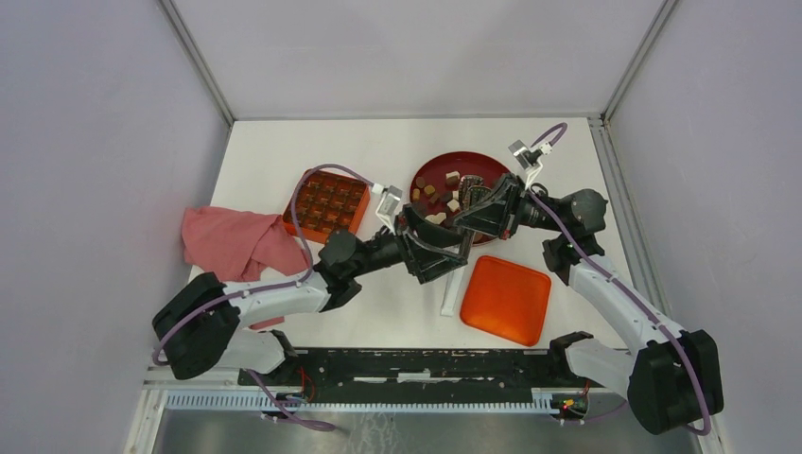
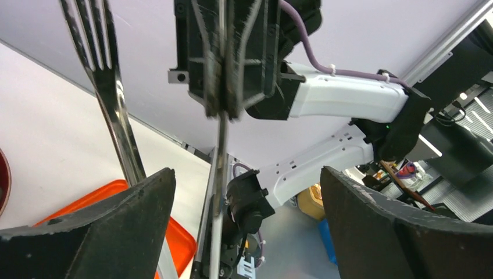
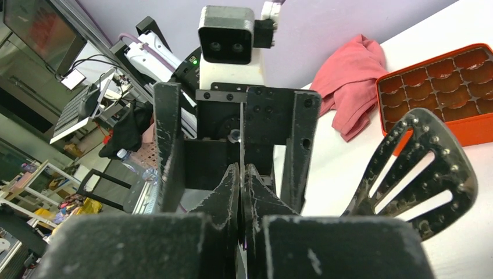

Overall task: Pack the chocolate
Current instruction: Pick up the clamp at the center of the board.

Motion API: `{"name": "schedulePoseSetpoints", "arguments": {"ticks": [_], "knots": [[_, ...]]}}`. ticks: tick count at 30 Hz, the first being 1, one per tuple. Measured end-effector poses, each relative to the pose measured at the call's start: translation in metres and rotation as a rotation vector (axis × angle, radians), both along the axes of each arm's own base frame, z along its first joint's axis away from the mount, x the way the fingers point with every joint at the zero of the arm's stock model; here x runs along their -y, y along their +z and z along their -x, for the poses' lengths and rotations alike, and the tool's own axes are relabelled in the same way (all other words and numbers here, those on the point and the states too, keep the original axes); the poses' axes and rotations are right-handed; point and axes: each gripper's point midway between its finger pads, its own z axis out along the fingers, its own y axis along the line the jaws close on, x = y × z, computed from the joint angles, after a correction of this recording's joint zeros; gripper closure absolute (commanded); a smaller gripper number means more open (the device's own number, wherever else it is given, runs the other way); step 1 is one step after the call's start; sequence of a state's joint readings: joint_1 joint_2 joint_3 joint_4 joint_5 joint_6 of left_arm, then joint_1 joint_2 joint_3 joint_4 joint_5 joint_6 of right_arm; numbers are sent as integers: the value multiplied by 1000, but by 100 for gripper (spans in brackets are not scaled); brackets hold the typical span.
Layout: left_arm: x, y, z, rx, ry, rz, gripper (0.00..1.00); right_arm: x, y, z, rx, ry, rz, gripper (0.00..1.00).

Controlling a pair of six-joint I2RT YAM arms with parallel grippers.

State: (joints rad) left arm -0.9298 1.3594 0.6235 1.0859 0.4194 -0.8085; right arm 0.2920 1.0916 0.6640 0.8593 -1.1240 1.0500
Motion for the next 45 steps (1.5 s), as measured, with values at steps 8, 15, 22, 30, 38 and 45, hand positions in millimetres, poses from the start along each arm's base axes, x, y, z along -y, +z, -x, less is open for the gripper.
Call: {"name": "schedulePoseSetpoints", "arguments": {"ticks": [8,15,22,30,38,45], "knots": [[-49,-21,28,25,49,-5,0,4,8,-1,16,-9,-21,100],[-80,-49,32,51,150,-42,0,5,23,3,13,7,-47,100],[-52,-50,21,62,108,-111,0,3,35,-2,-12,20,-67,100],[-18,-49,14,67,22,-106,0,3,42,0,-9,25,-76,100],[-5,-31,20,53,-4,7,3,4,44,0,-9,25,-80,100],[4,-27,13,9,43,65,14,4,46,0,-17,25,-91,100]]}}
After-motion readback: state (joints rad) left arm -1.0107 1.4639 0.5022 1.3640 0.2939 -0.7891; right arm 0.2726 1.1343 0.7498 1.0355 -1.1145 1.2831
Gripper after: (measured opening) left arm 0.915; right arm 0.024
